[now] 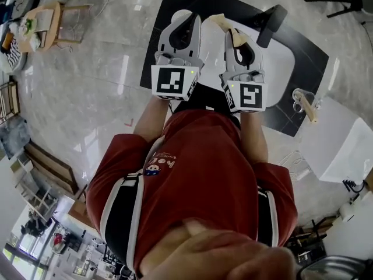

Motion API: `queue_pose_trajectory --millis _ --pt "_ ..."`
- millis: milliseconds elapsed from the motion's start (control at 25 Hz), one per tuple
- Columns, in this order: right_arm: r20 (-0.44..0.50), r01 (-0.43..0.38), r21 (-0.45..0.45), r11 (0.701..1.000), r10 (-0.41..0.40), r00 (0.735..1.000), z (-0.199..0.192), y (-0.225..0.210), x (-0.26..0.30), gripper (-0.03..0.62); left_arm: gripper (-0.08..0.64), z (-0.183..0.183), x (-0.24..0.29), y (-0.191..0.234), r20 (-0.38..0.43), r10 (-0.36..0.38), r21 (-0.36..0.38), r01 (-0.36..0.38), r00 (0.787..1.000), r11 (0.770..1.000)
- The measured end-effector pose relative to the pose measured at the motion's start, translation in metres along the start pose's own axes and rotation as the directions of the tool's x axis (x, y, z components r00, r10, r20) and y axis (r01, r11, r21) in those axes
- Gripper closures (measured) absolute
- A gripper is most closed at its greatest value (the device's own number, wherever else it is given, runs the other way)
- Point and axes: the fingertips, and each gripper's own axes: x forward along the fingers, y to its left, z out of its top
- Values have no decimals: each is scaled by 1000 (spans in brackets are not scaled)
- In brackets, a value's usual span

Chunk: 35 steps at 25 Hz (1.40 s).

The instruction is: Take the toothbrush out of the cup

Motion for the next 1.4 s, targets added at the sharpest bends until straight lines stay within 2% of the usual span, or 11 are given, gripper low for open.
queue_pose_trajectory --millis 240,400,680,1000,1400 --pt "47 159 -10 987 -158 986 20 -45 -41 549 555 8 23 -63 14 -166 14 166 986 986" --pt "65 252 -27 967 -250 966 28 -67 -67 549 555 10 35 -101 19 -272 18 272 962 962" --pt "66 384 -21 923 -382 922 26 -102 -121 551 555 6 47 -168 11 -406 29 406 914 913" --pt "102 558 -10 830 -554 826 31 -145 -199 551 555 -1 44 -248 -2 -542 48 542 840 839" --pt "157 738 10 675 -730 665 42 -190 -309 551 555 -18 24 -352 -31 -692 64 692 722 719"
